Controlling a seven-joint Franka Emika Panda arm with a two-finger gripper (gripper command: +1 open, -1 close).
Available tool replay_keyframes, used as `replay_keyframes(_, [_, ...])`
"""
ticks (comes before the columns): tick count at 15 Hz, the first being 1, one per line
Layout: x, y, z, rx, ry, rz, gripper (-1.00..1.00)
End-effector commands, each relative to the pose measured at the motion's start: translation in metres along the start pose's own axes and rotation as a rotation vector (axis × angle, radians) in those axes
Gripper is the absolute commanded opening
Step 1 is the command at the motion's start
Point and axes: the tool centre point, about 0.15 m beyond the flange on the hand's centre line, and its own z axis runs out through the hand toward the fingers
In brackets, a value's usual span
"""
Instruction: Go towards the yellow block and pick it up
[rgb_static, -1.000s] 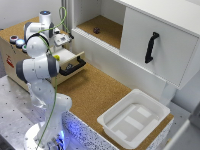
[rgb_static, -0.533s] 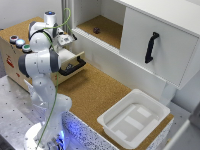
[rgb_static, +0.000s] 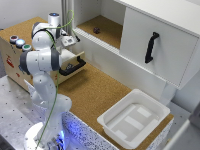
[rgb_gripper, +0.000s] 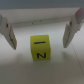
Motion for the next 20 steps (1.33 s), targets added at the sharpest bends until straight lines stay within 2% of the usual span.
replay_keyframes(1, [0.002, 0.013, 0.023, -0.017, 0.021, -0.02, 1.0])
replay_keyframes(2, [0.002, 0.012, 0.023, -0.01, 0.022, -0.031, 1.0])
replay_keyframes(3, [0.001, 0.008, 0.024, -0.005, 0.018, -0.045, -1.0])
replay_keyframes(13, [-0.009, -0.005, 0.025, -0.014, -0.005, -0.02, -1.0])
replay_keyframes(18, [-0.006, -0.002, 0.016, -0.039, 0.009, 0.021, -1.0])
replay_keyframes(20, [-0.002, 0.008, 0.001, -0.054, 0.028, 0.049, -1.0])
